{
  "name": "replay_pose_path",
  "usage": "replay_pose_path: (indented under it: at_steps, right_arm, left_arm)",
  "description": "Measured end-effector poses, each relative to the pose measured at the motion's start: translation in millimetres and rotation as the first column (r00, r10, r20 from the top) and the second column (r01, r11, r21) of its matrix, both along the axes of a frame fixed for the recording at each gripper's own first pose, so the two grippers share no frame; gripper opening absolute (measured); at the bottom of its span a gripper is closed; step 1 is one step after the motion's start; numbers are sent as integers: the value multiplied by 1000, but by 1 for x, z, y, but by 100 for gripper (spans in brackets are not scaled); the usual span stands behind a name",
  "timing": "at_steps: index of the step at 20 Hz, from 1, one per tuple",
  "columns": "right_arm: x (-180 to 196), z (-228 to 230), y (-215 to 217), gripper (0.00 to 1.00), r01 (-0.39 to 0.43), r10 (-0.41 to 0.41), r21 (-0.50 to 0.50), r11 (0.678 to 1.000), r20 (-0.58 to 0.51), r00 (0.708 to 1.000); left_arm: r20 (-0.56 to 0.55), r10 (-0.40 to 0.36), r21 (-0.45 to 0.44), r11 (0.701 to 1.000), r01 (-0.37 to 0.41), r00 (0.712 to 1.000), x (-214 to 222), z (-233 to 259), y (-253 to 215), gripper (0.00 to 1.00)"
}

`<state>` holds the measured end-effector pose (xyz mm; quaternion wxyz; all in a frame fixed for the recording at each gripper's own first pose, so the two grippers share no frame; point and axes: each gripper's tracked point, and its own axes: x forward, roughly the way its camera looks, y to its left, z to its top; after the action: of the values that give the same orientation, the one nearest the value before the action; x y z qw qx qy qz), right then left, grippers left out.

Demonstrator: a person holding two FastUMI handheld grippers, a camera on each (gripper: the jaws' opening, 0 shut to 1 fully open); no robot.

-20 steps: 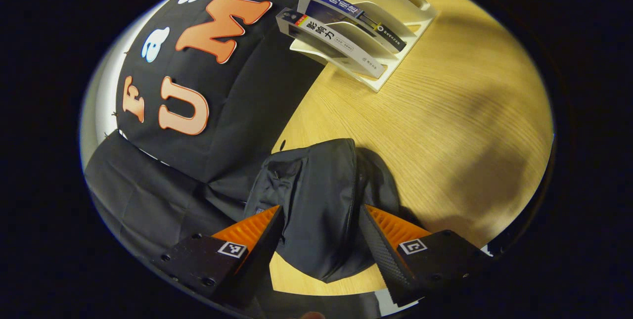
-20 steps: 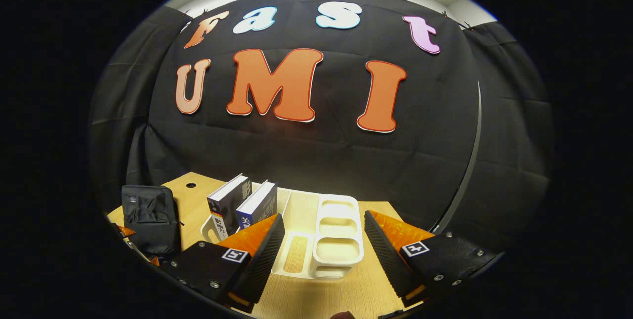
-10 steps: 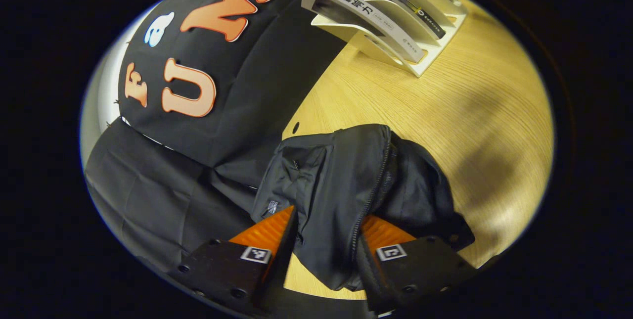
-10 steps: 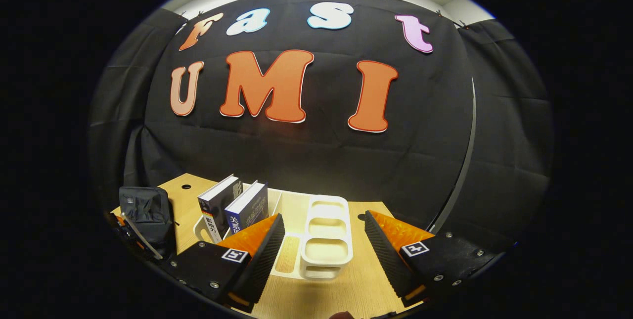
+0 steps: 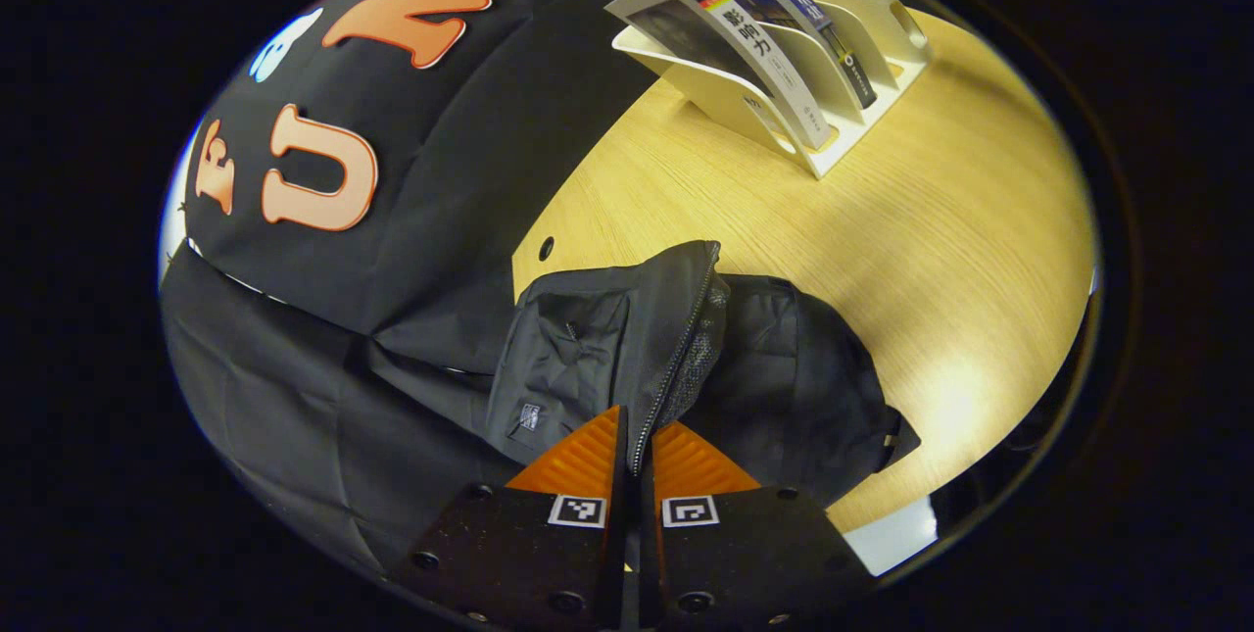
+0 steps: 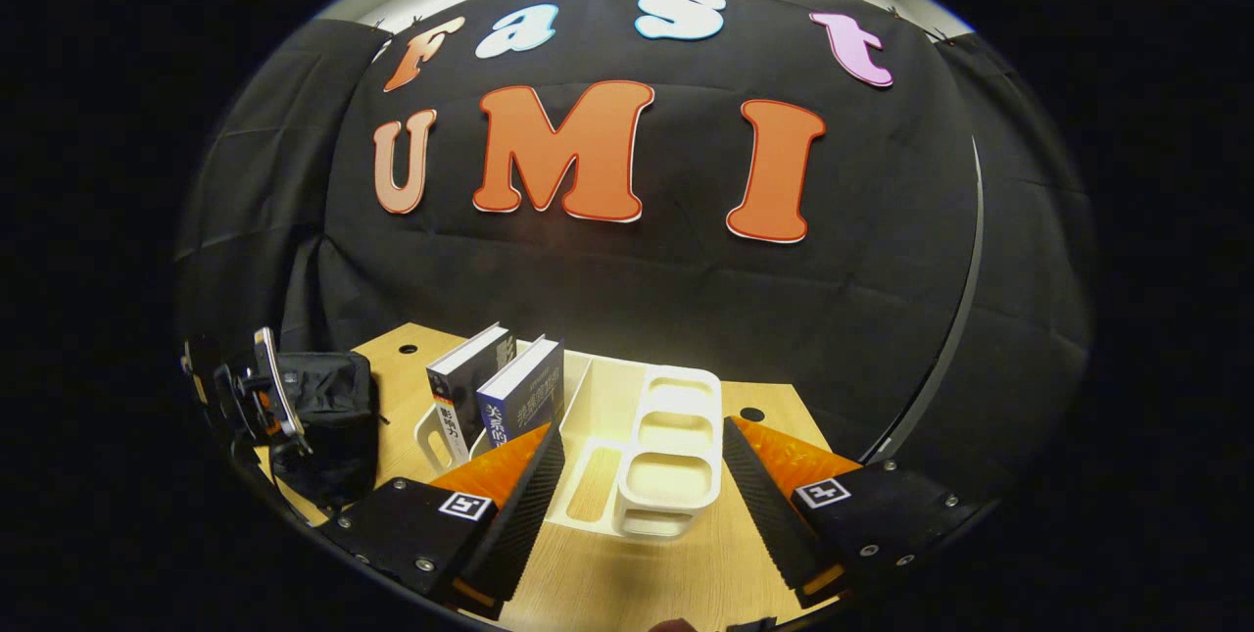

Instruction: Open the schoolbag, grab two books from the bookshelf and put them into the schoolbag.

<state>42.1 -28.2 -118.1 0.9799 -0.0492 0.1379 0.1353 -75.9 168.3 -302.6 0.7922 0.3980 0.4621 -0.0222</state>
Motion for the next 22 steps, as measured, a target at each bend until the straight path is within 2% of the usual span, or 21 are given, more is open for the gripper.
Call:
replay_pose_path:
  at_steps: [3,7,11,15,17,20,22]
  right_arm:
    - [-2,-2,13,97,16,-16,-12,1000,-35,999]
    - [-3,-2,40,96,80,-85,-70,994,-84,993]
    - [-4,-1,98,97,103,-100,8,995,-178,979]
    - [1,4,138,97,150,-133,39,988,-290,948]
    - [5,8,158,97,124,-107,27,992,-342,933]
    - [19,13,167,97,84,-96,-47,995,-412,906]
    - [32,18,183,97,24,-35,-30,999,-456,889]
  left_arm:
    - [-34,-14,-111,994,10,999,16,19,8,6]
    - [-80,-123,-231,968,101,989,46,39,27,7]
    - [-124,-259,-343,917,204,958,67,56,45,7]
    - [-160,-344,-445,862,243,925,86,79,58,7]
    - [-190,-358,-478,847,232,914,93,84,64,7]
    - [-225,-386,-529,820,220,895,104,95,71,7]
    - [-235,-396,-537,814,221,888,113,98,75,7]
